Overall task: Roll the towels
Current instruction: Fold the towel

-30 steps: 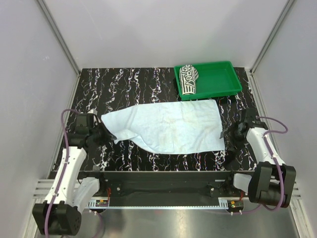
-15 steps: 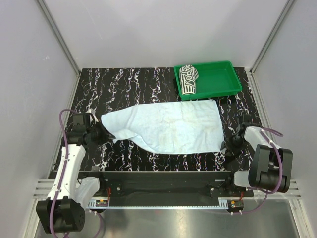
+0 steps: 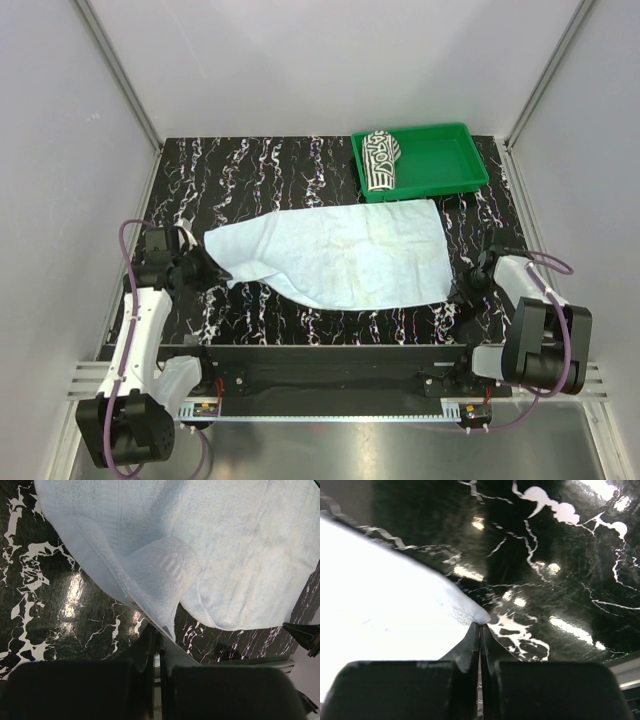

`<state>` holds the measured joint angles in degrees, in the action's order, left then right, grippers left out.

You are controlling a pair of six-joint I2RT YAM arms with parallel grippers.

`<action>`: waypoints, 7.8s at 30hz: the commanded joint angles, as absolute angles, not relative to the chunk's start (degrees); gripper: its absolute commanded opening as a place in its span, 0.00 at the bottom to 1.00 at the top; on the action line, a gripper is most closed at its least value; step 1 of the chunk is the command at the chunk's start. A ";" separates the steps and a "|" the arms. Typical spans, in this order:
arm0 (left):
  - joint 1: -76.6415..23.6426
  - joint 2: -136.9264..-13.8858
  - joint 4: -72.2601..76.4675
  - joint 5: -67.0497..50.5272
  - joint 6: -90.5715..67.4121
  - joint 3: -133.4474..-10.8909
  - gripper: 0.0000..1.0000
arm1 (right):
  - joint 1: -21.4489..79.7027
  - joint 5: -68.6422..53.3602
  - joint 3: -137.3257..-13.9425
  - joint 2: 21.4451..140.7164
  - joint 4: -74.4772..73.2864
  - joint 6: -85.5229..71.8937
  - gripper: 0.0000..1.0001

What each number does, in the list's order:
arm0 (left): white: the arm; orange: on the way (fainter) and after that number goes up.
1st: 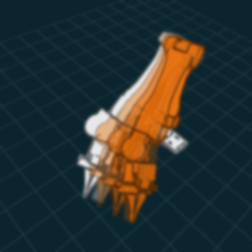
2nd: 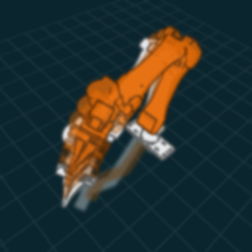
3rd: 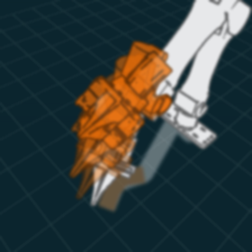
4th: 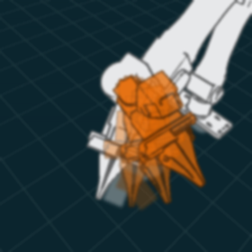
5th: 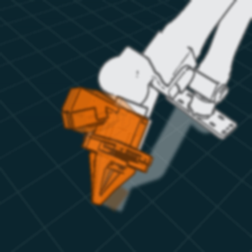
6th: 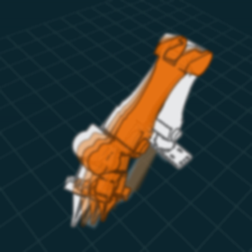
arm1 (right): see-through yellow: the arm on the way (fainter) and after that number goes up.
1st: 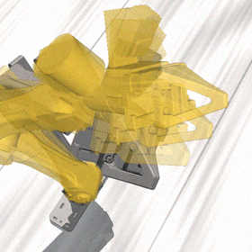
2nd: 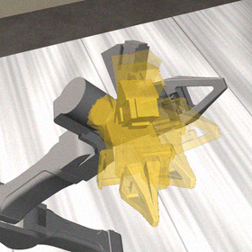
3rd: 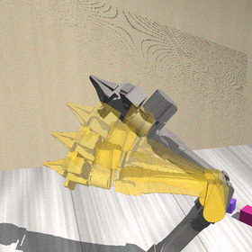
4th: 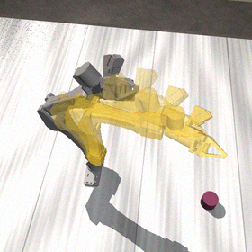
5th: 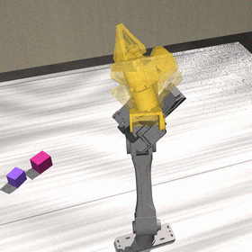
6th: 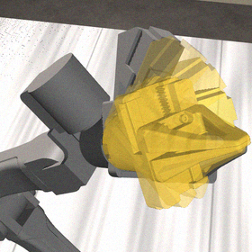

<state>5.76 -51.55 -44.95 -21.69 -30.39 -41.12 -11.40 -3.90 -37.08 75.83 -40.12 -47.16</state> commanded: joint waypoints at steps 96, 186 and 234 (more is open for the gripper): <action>-6.06 -78.49 -39.64 -1.59 -15.38 -64.52 0.99 | -16.87 -10.90 -55.37 84.28 -34.37 -37.09 0.82; 11.51 -61.35 -29.00 -10.11 -27.69 -49.31 0.99 | 55.72 13.18 -139.83 129.72 -47.56 -35.77 0.00; -12.65 -77.52 -37.97 2.72 -19.87 -57.91 0.98 | 43.51 6.52 -66.01 95.09 -22.51 -45.52 0.72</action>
